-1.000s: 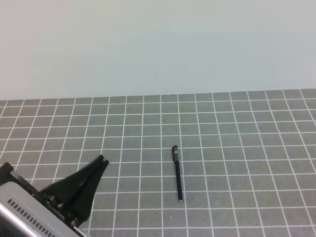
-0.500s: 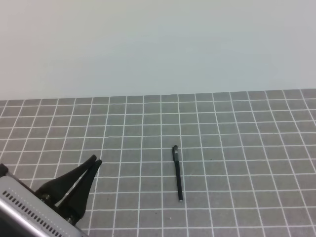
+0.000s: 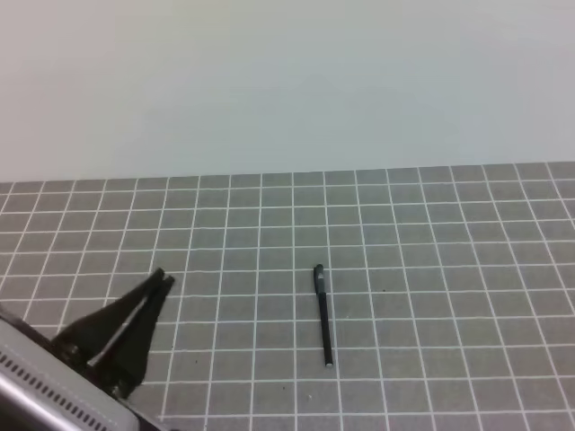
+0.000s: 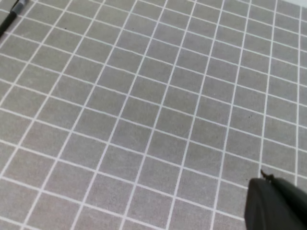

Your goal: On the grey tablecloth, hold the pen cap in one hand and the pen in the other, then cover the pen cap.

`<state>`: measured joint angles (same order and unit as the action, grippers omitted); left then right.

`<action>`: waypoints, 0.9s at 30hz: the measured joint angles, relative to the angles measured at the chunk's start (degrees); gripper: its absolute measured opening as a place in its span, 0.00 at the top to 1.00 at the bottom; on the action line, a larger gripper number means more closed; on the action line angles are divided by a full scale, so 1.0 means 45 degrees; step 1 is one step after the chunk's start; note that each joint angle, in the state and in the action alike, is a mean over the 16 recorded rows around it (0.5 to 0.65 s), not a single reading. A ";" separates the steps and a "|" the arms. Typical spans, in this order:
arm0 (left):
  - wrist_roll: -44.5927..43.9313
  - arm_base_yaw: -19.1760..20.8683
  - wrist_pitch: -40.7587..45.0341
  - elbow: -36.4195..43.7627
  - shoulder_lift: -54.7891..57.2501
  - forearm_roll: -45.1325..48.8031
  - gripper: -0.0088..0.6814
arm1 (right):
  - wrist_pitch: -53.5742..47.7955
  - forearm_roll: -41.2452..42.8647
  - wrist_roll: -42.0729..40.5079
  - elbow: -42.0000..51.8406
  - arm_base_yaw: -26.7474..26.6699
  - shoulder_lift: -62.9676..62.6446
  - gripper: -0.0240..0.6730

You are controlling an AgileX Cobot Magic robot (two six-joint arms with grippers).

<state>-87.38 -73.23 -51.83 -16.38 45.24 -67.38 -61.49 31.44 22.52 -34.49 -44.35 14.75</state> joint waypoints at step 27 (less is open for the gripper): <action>0.0254 0.0002 -0.0397 0.0001 -0.0053 0.0051 0.99 | -0.0225 -0.1365 -0.0849 0.1013 0.0041 0.0219 0.96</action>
<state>-86.23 -73.23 -53.62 -16.38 45.00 -67.15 -62.50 25.30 18.70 -29.93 -44.16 15.73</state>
